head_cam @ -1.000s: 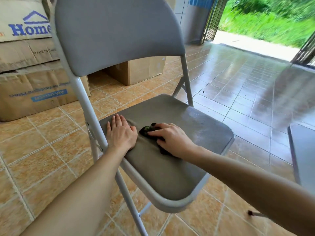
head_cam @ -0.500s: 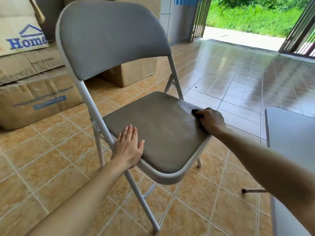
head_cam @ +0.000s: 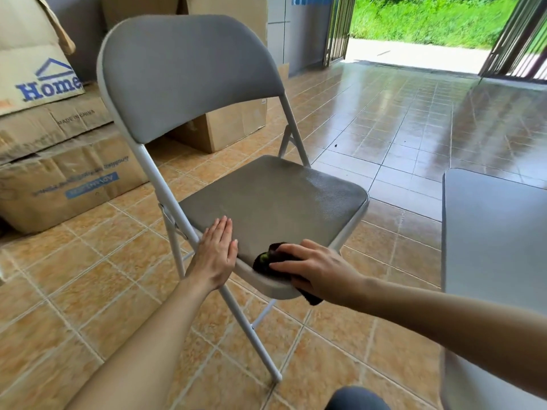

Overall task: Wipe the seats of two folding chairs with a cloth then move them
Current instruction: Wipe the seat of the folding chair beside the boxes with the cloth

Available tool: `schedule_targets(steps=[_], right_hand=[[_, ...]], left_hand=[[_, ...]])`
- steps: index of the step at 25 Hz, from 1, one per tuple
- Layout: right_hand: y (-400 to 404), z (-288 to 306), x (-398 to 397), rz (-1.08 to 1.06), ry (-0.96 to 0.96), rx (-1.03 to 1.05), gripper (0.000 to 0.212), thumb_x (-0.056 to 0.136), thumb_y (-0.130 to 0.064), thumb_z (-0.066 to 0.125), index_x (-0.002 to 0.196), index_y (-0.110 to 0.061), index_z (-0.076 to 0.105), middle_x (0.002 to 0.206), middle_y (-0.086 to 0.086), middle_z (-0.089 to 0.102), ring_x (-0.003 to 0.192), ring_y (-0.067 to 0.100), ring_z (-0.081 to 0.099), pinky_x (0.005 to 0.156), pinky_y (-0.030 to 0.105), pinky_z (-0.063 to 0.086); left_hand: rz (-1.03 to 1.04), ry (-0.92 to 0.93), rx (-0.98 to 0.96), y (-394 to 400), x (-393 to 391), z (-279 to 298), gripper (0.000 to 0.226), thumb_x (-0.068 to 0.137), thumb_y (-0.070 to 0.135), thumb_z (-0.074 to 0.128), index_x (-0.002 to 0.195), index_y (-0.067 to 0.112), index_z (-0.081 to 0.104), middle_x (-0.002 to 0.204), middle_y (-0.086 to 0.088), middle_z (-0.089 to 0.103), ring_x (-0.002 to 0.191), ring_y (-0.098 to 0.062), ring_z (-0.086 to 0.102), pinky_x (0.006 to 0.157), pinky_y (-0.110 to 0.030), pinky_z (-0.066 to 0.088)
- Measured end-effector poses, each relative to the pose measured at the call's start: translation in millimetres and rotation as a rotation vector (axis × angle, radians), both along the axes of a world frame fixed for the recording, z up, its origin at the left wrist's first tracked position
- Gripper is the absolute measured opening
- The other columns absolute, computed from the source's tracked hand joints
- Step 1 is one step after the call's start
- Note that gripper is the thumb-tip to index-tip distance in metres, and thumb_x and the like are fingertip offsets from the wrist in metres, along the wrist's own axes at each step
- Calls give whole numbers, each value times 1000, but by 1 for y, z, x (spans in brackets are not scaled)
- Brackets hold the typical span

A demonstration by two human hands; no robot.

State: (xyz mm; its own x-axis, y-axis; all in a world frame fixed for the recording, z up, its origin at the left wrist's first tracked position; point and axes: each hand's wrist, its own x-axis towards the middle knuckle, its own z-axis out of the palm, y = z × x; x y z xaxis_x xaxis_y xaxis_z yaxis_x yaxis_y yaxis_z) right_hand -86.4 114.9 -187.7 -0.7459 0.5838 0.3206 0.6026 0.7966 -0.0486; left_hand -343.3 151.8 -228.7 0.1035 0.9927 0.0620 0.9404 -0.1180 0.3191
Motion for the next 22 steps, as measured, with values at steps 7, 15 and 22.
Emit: schedule_targets(steps=[7, 15, 22], right_hand=[[111, 9, 76, -694, 73, -147, 36, 88, -15, 56, 119, -31, 67, 130, -2, 61, 117, 28, 55, 94, 35, 45], [29, 11, -20, -378, 161, -212, 39, 84, -14, 57, 117, -32, 68, 122, -2, 66, 111, 23, 60, 95, 31, 43], [9, 45, -9, -428, 1185, -1226, 8, 88, -8, 61, 95, -12, 58, 82, 10, 67, 63, 16, 64, 53, 23, 52]], left_hand=[[43, 33, -52, -4, 10, 7, 58, 102, 32, 16, 154, 10, 3, 163, -4, -1, 151, -17, -5, 123, -34, -3], [76, -91, -249, 3, 12, 31, 58, 103, 31, 20, 154, 8, 8, 163, -7, 2, 151, -20, -1, 122, -36, -1], [-3, -922, -254, -17, 42, 70, 42, 99, 12, 40, 140, 11, 48, 138, -4, 54, 128, -16, 49, 102, -25, 36]])
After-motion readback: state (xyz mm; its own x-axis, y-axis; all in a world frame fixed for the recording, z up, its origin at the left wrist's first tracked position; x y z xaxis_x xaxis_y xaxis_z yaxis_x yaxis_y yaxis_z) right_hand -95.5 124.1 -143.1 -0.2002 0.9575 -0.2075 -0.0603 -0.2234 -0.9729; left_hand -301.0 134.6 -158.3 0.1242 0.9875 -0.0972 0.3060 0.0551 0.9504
